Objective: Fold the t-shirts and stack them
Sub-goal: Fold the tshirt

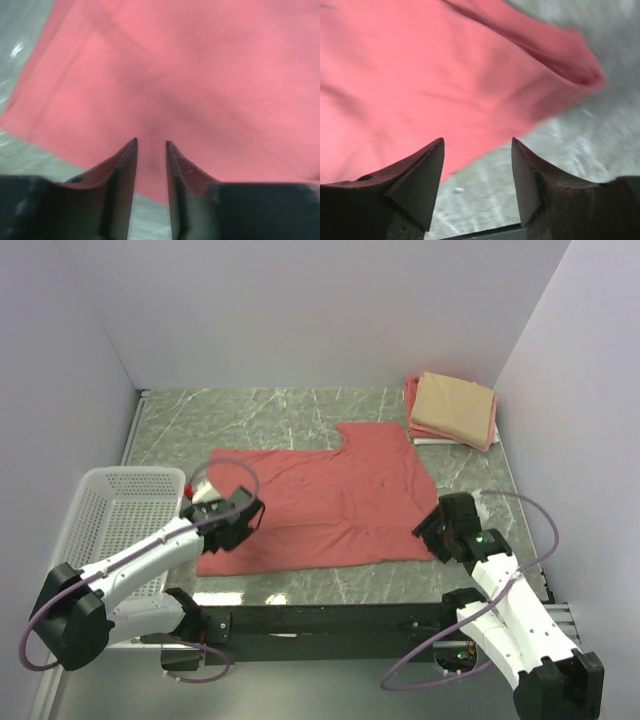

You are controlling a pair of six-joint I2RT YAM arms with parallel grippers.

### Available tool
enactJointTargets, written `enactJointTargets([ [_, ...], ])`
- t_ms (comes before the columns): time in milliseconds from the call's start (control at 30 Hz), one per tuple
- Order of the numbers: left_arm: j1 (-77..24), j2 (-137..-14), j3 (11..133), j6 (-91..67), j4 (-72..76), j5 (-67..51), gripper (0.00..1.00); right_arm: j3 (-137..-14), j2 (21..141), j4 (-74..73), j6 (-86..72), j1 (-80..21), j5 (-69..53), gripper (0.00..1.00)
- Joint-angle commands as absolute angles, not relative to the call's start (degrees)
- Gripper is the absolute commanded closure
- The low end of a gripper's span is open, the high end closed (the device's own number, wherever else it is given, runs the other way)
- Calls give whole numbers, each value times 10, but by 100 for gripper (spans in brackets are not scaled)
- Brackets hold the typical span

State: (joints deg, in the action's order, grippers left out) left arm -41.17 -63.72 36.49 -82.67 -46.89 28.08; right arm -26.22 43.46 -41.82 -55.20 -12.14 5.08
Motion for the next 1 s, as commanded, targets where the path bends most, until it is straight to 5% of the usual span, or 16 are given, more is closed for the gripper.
enactJointTargets([
  [0, -375, -645, 508, -722, -453, 327, 62, -372, 429, -353, -487, -127, 58, 35],
  [233, -172, -819, 714, -564, -391, 253, 61, -599, 673, -235, -329, -126, 2, 35],
  [500, -100, -1086, 933, -542, -425, 236, 65, -805, 917, -204, -228, -125, -50, 37],
  [967, -69, -1293, 1100, -598, -498, 268, 67, -911, 1077, -195, -181, -123, -43, 37],
])
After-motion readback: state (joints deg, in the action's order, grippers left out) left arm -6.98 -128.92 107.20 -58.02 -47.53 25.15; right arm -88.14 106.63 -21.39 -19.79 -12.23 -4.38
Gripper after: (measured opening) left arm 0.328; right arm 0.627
